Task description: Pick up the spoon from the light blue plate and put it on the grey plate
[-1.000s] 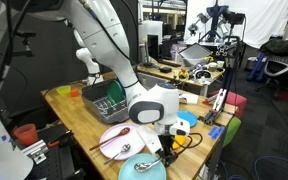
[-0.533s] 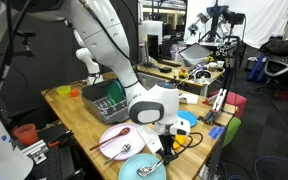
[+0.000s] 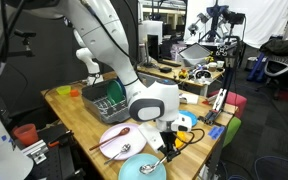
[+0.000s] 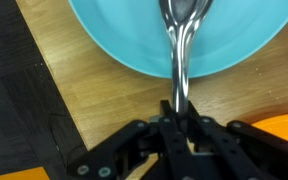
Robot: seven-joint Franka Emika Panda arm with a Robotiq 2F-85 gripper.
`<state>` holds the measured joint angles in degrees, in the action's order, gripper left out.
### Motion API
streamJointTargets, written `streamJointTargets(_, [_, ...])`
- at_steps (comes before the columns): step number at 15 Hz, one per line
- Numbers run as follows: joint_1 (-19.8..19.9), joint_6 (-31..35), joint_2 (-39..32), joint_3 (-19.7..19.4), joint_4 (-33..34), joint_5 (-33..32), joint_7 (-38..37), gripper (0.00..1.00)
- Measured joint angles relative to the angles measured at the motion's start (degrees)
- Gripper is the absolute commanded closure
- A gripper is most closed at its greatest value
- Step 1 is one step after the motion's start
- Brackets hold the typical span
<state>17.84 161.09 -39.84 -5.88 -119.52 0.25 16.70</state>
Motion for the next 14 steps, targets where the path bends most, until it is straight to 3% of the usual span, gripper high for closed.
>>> streamJointTargets(7, [0.4,-0.1,6.7,2.7,-5.2,0.0,1.9,0.96])
streamJointTargets(14, [-0.2,-4.7,16.2,6.5,-12.0,-4.9,12.5,0.96])
